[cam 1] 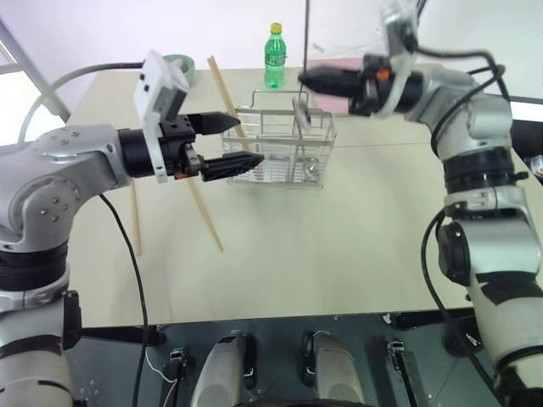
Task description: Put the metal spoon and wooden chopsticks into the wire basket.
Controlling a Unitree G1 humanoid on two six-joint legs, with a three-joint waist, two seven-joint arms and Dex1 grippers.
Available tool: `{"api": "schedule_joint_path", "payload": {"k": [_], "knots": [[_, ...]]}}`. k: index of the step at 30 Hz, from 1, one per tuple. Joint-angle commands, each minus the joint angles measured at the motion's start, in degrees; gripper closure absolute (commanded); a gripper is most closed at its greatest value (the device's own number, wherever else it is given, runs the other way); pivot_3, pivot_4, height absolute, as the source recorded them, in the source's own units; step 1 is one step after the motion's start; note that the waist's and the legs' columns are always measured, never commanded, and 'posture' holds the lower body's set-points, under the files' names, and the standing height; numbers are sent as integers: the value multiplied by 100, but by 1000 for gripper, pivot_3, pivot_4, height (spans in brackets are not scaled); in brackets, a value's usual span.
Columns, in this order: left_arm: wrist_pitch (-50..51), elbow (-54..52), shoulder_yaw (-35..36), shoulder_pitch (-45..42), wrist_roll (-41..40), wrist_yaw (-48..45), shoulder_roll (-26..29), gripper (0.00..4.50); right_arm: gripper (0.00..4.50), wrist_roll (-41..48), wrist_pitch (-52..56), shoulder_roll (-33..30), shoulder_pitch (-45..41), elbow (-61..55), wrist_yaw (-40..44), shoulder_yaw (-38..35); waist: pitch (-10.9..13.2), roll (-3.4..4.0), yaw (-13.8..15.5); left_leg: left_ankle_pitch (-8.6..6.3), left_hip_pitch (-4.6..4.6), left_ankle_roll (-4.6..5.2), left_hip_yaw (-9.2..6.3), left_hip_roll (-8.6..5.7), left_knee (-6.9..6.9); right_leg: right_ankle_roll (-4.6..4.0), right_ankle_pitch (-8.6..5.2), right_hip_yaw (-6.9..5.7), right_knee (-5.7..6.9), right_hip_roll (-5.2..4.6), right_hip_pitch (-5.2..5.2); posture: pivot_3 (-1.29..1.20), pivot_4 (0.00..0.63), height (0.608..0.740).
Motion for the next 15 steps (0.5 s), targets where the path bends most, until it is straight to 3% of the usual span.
{"api": "schedule_joint_path", "payload": {"k": [1, 11, 14, 15], "knots": [[-148, -44, 138, -193, 54, -44, -15, 0, 4434, -424, -617, 38, -144, 632, -433, -178, 0, 0, -12, 1, 0, 1, 3, -1, -3, 0, 0, 0, -1, 0, 0, 0, 150, 686], [-211, 58, 227, -309, 179, 54, -103, 0, 4434, -811, -810, 297, 1, 960, -584, -291, 2, 1, -56, 13, 1, 20, 8, 3, -11, 2, 0, 1, 2, 9, -2, 0, 150, 686], [-216, 77, 233, -339, 202, 86, -134, 0, 3588, -828, -788, 361, 0, 1041, -813, -399, 2, 1, -41, 13, 1, 20, 9, 3, -11, 2, 0, 1, 1, 8, -2, 0, 150, 686], [-219, 82, 235, -344, 209, 97, -144, 0, 3108, -843, -785, 370, -3, 1054, -871, -428, 2, 1, -29, 13, 1, 20, 8, 3, -11, 2, 0, 1, 1, 8, -2, 0, 150, 686]]}}
